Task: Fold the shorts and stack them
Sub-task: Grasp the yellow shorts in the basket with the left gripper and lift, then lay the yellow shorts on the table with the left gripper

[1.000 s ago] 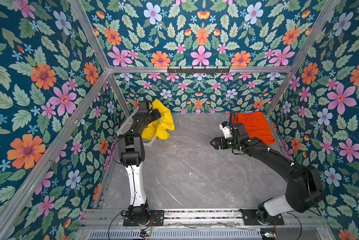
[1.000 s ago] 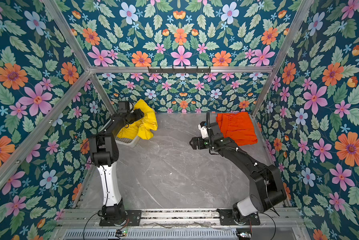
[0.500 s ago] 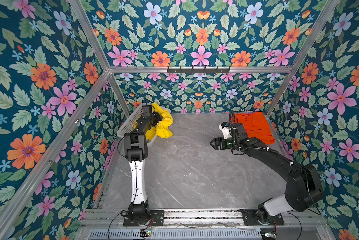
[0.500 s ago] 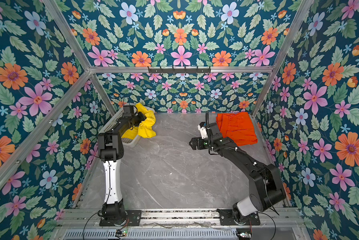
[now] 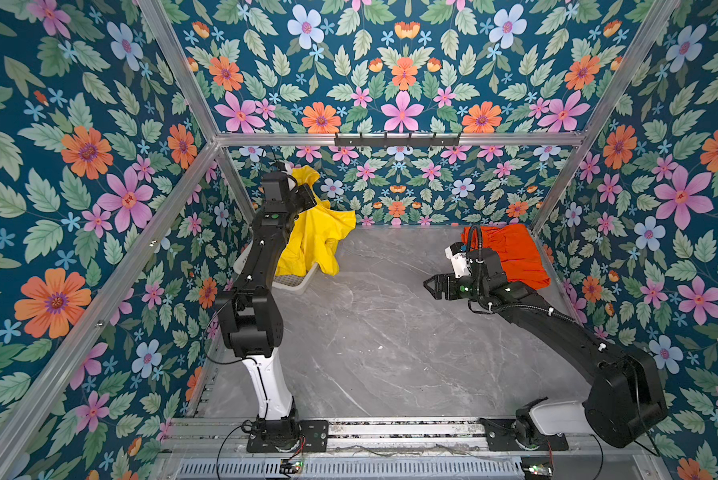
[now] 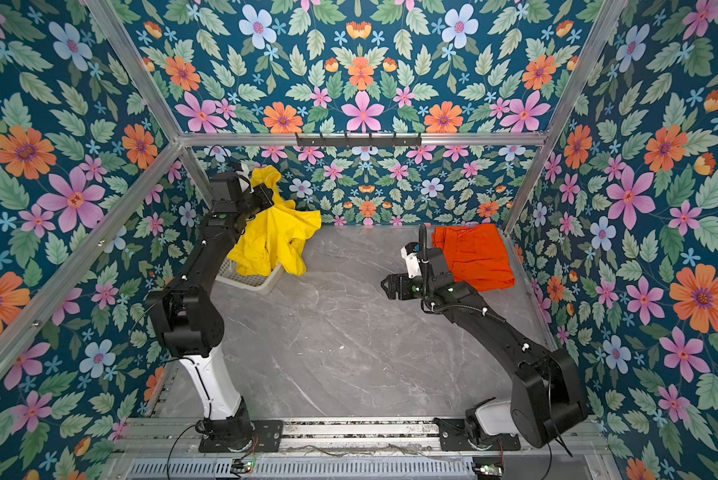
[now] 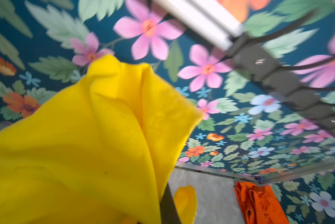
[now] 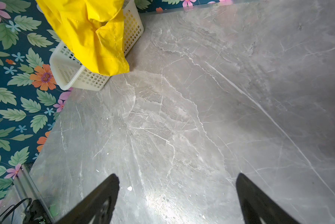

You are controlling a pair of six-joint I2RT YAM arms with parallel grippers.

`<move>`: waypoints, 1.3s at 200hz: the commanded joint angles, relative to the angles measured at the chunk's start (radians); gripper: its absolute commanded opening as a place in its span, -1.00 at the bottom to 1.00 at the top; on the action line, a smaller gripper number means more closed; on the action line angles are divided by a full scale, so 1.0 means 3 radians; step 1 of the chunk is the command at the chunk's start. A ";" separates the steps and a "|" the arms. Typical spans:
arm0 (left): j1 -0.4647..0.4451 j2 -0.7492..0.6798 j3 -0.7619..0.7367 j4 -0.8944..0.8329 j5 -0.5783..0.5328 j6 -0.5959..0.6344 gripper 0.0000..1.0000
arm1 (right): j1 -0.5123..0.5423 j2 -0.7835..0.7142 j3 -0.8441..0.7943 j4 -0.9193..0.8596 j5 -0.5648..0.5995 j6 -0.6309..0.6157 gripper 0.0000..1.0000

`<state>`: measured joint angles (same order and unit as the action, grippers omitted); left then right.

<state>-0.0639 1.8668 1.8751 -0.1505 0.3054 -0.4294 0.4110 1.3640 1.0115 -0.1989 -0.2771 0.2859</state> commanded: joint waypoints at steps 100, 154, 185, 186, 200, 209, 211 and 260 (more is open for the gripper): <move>-0.1587 -0.1047 -0.0246 -0.0003 0.0436 0.0907 -1.00 | -0.0075 -0.0312 -0.0192 0.0149 0.0477 0.0362 0.86; -0.1903 -0.0779 -0.0518 0.0318 0.0760 0.0656 -1.00 | -0.0321 -0.0545 -0.0445 0.0025 0.0627 0.0588 0.86; -0.1912 -0.0478 -0.0645 0.0224 0.0573 0.0494 0.10 | -0.0334 -0.0603 -0.0490 -0.0090 0.0686 0.0581 0.87; -0.1913 -0.0469 -0.0648 0.0212 0.0560 0.0489 0.12 | -0.0333 -0.0603 -0.0489 -0.0097 0.0690 0.0581 0.87; -0.1900 -0.0421 -0.0715 0.0133 0.0382 0.0484 0.24 | -0.0333 -0.0653 -0.0468 -0.0189 0.0736 0.0566 0.87; -0.1889 -0.0425 -0.0777 0.0083 0.0243 0.0485 0.27 | -0.0332 -0.0699 -0.0449 -0.0219 0.0731 0.0539 0.87; -0.1885 -0.0428 -0.0789 0.0072 0.0213 0.0483 0.28 | -0.0332 -0.0710 -0.0450 -0.0225 0.0731 0.0528 0.87; -0.1641 -0.0722 -0.1554 0.0050 -0.0172 0.0210 0.32 | -0.0115 -0.0695 -0.0265 -0.0334 0.0559 0.0218 0.87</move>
<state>-0.5785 1.6905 1.5009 -0.1444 0.3157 -0.3168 0.3363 1.1328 0.8959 -0.2661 -0.0837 0.4198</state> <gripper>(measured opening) 0.661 0.937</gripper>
